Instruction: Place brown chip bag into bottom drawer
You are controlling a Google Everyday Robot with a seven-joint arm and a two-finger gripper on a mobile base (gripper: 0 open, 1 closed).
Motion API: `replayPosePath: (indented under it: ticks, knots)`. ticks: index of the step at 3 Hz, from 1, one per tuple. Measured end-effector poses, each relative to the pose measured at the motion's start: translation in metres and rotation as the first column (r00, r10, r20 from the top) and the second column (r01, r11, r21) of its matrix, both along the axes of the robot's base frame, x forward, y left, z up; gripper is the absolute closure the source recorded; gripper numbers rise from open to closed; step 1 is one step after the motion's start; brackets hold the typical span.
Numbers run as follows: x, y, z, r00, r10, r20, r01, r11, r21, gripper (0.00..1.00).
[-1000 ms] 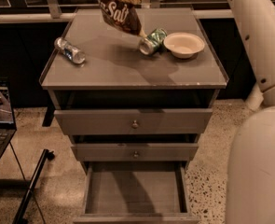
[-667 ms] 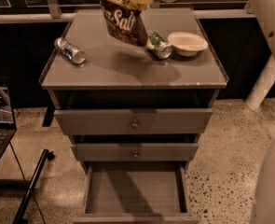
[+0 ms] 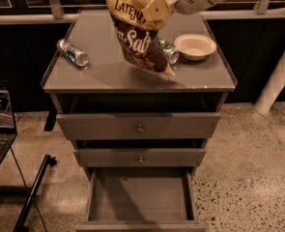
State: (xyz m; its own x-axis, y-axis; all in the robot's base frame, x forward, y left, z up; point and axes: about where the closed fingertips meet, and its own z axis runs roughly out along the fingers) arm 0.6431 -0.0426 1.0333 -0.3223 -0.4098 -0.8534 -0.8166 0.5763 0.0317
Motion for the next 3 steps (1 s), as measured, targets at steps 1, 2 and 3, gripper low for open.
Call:
replayPosePath:
  ticks: [1,2,3]
  knots:
    - [-0.027,-0.002,-0.002,0.9992,-0.033,-0.022,0.034,0.999,0.024,1.00]
    - [-0.050,-0.002,0.000,0.9978,-0.062,-0.020,0.063,0.997,0.049,1.00]
    - [-0.084,-0.001,-0.009,0.9925,-0.122,0.000,0.121,0.989,0.081,1.00]
